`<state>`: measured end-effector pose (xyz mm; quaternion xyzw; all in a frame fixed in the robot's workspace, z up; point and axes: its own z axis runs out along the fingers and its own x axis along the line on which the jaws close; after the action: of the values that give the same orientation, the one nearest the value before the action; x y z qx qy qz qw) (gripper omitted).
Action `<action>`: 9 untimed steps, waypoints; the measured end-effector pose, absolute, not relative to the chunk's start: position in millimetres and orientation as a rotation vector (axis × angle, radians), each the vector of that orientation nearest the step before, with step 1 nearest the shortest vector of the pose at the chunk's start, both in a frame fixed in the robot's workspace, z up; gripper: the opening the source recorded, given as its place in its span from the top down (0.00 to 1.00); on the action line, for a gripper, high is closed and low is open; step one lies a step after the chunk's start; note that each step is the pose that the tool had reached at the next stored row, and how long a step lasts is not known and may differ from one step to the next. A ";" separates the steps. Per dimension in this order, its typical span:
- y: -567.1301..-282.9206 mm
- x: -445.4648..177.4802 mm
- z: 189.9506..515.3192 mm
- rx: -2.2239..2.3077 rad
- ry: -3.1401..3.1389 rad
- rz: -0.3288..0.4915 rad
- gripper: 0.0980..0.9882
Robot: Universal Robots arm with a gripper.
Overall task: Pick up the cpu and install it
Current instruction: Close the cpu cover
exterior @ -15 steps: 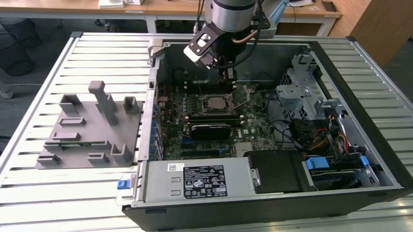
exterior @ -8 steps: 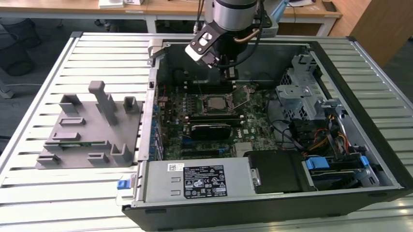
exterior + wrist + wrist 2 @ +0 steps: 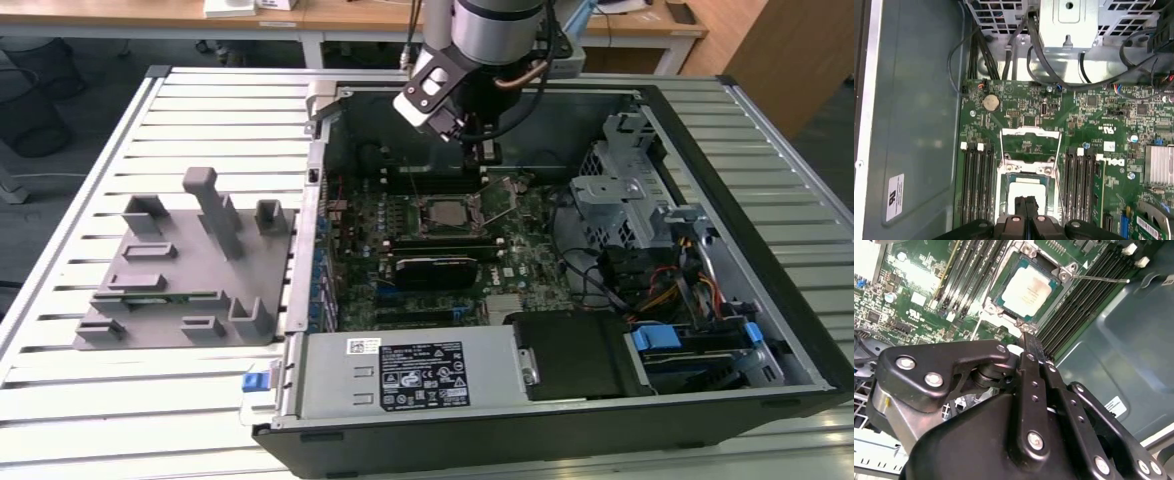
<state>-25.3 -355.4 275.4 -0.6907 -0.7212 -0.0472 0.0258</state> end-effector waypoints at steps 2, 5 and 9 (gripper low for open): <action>-355.5 -22.4 275.3 -2.135 -2.229 -0.146 0.99; -355.5 -16.0 275.2 -2.135 -2.229 -0.146 0.99; -355.5 -10.0 274.9 -2.135 -2.229 -0.146 0.99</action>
<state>-10.0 -355.5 274.9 -0.6907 -0.7212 -0.0473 0.0259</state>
